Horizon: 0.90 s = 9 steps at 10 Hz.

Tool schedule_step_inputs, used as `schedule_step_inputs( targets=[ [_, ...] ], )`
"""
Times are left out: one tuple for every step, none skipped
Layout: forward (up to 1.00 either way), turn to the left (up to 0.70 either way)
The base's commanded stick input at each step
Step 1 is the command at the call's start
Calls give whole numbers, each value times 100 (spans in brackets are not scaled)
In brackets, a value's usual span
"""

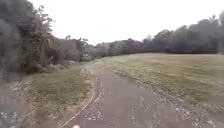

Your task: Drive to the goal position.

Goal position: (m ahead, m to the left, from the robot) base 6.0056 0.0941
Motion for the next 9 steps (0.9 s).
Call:
schedule_step_inputs(
  targets=[
    [60, 6],
    [60, 9],
    [60, 13],
    [60, 14],
    [60, 15],
    [60, 15],
    [60, 15],
    [60, 15],
    [60, 15]
  ],
)
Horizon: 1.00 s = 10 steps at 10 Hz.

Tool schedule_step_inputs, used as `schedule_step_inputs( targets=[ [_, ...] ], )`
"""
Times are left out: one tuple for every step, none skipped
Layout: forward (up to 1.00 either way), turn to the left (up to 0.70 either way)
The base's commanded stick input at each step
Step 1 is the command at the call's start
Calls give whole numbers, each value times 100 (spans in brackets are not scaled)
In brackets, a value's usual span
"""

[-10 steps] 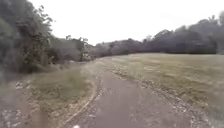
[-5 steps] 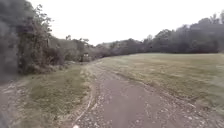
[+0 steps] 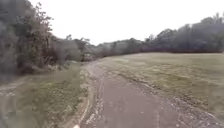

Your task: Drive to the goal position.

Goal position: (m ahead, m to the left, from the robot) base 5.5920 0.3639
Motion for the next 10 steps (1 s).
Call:
schedule_step_inputs(
  targets=[
    [60, 15],
    [60, 15],
    [60, 15],
    [60, 15],
    [60, 15],
    [60, 13],
    [60, 9],
    [60, 1],
    [60, 0],
    [60, -1]
  ],
)
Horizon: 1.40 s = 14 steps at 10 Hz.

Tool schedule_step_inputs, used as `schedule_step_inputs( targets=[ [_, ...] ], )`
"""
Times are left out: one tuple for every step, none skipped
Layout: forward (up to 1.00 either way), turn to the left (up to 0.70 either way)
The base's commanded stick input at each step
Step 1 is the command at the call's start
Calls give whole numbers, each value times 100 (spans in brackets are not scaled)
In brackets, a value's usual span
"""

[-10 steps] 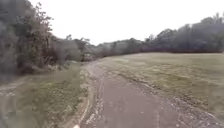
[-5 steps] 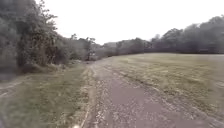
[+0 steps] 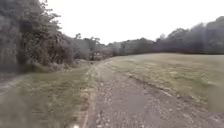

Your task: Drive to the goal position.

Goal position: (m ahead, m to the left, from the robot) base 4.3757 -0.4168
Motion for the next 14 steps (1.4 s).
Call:
schedule_step_inputs(
  targets=[
    [60, -3],
    [60, -14],
    [60, -15],
    [60, -15],
    [60, -15],
    [60, -15],
    [60, -15],
    [60, -15],
    [60, -15],
    [60, 0],
    [60, 0],
    [60, 0],
    [60, 0],
    [60, 0]
  ],
)
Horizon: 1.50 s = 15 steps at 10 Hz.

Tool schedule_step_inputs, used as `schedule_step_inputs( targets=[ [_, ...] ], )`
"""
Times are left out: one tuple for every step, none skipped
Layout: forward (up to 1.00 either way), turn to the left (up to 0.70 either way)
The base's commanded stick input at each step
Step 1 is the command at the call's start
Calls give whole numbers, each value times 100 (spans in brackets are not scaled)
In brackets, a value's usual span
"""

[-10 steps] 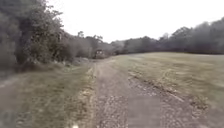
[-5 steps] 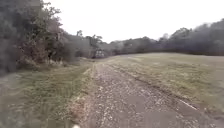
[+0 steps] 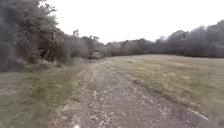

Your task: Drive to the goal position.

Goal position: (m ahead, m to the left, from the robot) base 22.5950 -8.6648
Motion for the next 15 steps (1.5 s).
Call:
schedule_step_inputs(
  targets=[
    [60, 0],
    [60, 0],
    [60, 0],
    [60, 0],
    [60, 4],
    [60, 9],
    [60, 15],
    [60, 15],
    [60, 8],
    [60, 2],
    [60, 1],
    [60, 0],
    [60, 0],
    [60, 0],
    [60, 0]
  ],
)
